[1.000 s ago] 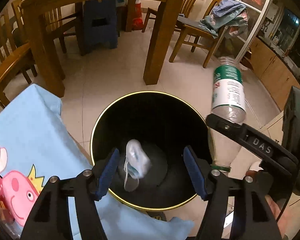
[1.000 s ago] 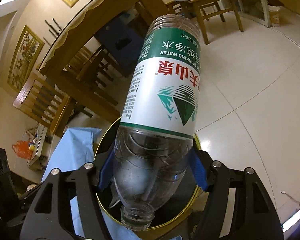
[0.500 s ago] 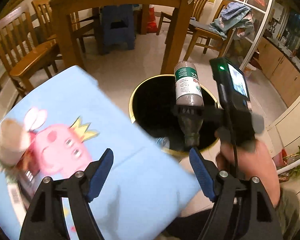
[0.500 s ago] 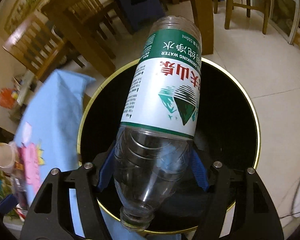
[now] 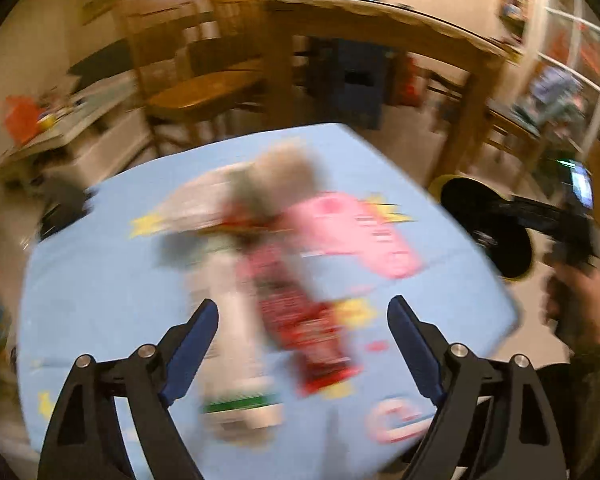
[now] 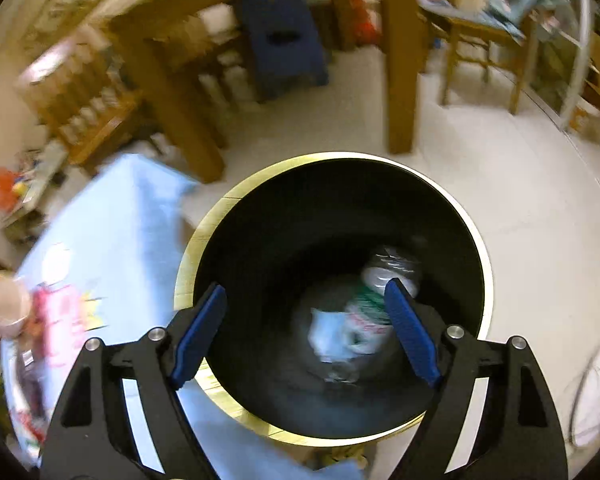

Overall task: Collect trash
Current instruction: 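Open the right gripper to drop the bottle into the bin, then grasp the red snack wrapper with the right gripper while the left grasps the ointment box, then carry the wrapper with the right gripper into the bin and release it, then carry the ointment box with the left gripper over the bin and release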

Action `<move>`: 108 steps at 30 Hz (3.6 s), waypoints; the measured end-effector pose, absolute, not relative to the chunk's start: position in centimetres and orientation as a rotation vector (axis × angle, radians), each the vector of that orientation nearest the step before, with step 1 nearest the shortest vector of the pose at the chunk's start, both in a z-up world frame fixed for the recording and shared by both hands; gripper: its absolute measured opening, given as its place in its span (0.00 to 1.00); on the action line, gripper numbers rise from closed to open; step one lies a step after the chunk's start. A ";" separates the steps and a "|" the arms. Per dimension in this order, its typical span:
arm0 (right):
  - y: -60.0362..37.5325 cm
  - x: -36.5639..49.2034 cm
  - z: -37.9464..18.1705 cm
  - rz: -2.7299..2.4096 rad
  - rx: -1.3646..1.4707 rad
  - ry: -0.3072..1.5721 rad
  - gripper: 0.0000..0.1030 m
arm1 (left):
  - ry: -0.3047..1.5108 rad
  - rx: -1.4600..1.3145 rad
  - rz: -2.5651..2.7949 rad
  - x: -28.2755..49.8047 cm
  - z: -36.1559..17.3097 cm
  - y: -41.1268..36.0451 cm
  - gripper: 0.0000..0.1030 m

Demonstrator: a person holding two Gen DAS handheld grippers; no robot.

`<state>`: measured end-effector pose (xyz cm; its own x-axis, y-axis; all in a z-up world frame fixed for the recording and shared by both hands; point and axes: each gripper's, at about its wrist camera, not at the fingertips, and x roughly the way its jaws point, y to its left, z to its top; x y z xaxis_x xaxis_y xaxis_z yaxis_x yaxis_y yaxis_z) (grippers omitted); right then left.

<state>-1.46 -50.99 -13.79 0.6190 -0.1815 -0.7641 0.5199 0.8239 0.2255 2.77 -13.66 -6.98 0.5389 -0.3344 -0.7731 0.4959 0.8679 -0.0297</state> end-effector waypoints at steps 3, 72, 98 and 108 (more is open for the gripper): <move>-43.7 -1.4 -12.3 -0.202 0.386 0.787 0.79 | 0.889 0.151 -0.395 4.8 -7.7 -8.3 0.81; -40.0 -5.7 -8.5 -0.075 0.360 0.694 0.16 | 0.763 0.351 -0.417 1.6 -6.1 -18.0 0.48; -57.0 -7.7 -12.7 -0.419 0.604 0.653 0.73 | 0.749 0.548 -0.653 -0.6 -9.3 -34.8 0.49; -61.5 -14.1 -12.0 -0.613 0.740 0.454 0.85 | 0.767 0.591 -0.749 0.1 -11.2 -41.6 0.49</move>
